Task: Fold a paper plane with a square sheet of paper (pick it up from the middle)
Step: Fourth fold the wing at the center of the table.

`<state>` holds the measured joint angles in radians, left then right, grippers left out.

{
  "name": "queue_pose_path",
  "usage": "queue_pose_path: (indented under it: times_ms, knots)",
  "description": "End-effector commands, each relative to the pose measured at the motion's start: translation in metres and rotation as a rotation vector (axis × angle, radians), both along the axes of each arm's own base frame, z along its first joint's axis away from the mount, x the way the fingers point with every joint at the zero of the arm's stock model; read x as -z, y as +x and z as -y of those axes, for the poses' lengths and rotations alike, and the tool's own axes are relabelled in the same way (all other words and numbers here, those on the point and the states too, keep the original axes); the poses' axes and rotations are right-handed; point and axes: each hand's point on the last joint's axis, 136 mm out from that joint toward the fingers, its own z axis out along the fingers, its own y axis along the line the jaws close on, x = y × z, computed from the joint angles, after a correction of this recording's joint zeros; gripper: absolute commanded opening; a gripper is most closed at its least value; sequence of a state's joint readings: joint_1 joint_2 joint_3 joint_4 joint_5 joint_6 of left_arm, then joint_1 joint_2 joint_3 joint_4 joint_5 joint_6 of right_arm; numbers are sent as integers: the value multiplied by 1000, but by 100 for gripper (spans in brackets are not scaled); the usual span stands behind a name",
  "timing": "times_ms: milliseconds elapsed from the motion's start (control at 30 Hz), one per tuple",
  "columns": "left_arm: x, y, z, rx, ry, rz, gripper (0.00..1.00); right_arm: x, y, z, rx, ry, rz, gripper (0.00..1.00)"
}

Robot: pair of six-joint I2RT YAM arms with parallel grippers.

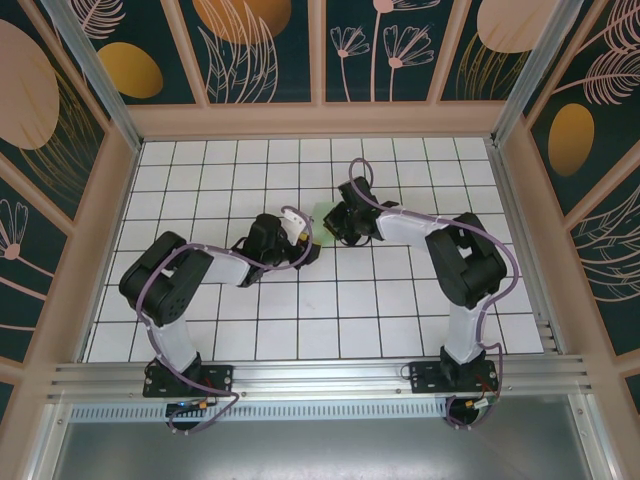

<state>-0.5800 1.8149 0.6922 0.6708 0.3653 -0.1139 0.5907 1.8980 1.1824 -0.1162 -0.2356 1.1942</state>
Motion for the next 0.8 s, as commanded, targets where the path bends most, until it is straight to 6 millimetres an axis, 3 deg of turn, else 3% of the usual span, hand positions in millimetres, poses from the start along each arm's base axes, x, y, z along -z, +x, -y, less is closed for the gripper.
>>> queue_pose_path:
  times_ms: [0,400,633,700,767]
  knots:
    - [-1,7,6,18,17,41,40,1,-3,-3,4,13,-51,0]
    - [6,16,1,-4,64,103,34,-7,-10,-17,-36,88,-98,0]
    - [3,17,1,-9,61,119,21,-9,-12,-17,-39,88,-111,0]
    - [4,16,0,-7,60,117,17,-10,-10,-13,-42,74,-102,11]
    - [5,15,-1,-11,59,110,14,-13,-7,-7,-45,60,-75,30]
